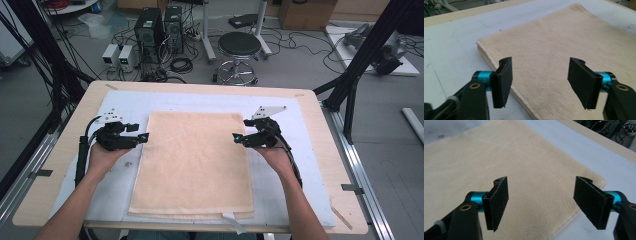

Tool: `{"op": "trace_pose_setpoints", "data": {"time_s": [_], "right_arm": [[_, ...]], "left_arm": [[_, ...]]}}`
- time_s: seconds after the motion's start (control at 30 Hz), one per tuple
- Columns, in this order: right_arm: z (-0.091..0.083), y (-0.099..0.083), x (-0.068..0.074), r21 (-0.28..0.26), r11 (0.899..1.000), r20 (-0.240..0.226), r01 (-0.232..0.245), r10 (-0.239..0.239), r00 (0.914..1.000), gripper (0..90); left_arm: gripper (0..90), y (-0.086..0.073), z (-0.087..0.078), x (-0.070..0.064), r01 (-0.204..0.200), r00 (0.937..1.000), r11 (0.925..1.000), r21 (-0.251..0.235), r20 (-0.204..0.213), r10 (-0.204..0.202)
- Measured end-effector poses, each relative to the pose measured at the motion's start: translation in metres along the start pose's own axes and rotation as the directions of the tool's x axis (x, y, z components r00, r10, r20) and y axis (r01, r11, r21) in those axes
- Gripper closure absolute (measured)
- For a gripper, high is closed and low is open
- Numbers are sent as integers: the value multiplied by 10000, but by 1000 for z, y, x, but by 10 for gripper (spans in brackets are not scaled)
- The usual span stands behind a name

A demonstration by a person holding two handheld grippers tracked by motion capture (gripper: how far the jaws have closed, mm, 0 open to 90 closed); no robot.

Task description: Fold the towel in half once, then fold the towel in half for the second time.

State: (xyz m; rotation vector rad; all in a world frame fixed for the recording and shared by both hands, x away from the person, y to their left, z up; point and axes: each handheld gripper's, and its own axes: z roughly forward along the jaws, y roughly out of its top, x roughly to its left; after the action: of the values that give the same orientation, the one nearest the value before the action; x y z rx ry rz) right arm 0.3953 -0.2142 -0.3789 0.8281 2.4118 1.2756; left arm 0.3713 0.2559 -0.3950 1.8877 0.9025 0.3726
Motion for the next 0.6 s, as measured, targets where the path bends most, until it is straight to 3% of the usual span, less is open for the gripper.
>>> {"op": "trace_pose_setpoints", "data": {"time_s": [0.27,0.6], "right_arm": [[-1,-2,4,-57,9999,22,145,-145,9999,258],[7,1,-13,428,9991,178,-11,4,9998,267]], "left_arm": [[301,2,1,-4,-140,9999,9998,132,32,140],[306,7,15,5,-26,9998,9990,437,-195,34]]}}
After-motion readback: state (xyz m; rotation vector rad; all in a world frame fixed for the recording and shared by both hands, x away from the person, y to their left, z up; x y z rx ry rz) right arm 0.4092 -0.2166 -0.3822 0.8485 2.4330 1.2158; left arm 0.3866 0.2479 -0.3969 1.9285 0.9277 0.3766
